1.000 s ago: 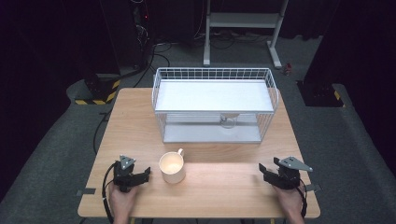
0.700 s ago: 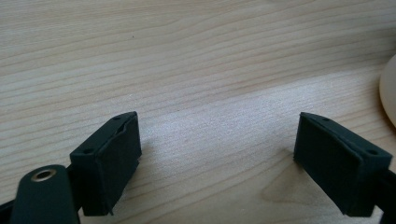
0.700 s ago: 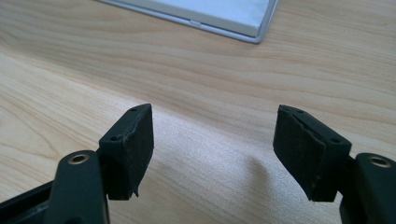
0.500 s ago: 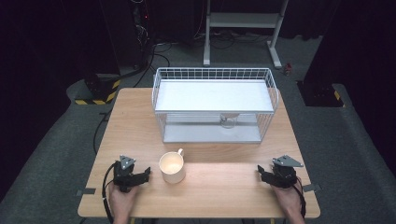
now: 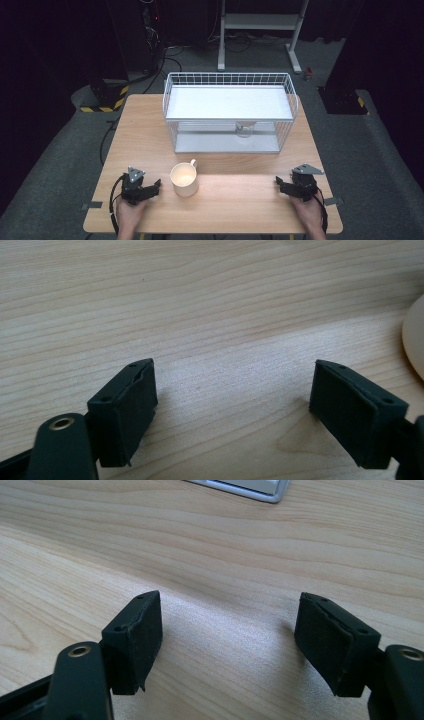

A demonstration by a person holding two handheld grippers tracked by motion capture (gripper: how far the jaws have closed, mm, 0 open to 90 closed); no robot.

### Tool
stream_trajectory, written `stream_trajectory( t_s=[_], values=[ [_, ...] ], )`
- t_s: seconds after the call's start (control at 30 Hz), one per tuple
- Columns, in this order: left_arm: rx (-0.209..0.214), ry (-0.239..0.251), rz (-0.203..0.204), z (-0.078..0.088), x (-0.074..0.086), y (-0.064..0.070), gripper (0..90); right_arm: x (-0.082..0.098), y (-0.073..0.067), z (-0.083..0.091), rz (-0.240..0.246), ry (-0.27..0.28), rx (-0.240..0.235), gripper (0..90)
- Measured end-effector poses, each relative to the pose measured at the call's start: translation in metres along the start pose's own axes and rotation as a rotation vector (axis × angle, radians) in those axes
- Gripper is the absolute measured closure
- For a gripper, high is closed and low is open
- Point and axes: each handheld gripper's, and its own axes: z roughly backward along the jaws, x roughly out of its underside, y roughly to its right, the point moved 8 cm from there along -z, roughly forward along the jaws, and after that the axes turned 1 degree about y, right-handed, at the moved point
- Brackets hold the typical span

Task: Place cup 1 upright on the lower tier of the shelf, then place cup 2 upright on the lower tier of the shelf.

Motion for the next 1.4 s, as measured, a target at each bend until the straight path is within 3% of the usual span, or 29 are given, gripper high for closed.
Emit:
stream_trajectory(
  t_s=[0.17,0.27,0.43,0.53,0.73,1.03,1.4],
  values=[
    [0.001,-0.022,0.004,0.0,0.0,0.004,14.9,0.0,0.0,0.0,-0.003,0.0,0.0,27.2],
    [0.043,-0.009,0.026,0.001,-0.001,0.01,14.1,0.0,0.0,0.0,0.001,-0.001,0.0,27.2],
    [0.079,0.014,0.033,0.005,-0.003,0.016,10.9,0.0,0.0,0.0,0.001,0.0,0.001,27.2],
    [0.088,0.025,0.013,0.011,-0.006,0.021,10.4,0.0,0.0,0.0,-0.001,-0.001,0.001,27.1],
    [0.118,0.038,0.013,0.02,-0.004,0.028,7.2,0.0,0.0,0.0,-0.001,0.0,0.002,27.1],
    [0.128,0.053,-0.014,0.037,0.002,0.038,3.4,0.0,0.0,0.0,-0.004,-0.001,0.003,27.0],
    [0.164,0.049,-0.048,0.045,0.008,0.059,0.5,0.0,0.0,0.0,-0.004,-0.001,0.003,27.0]
  ],
)
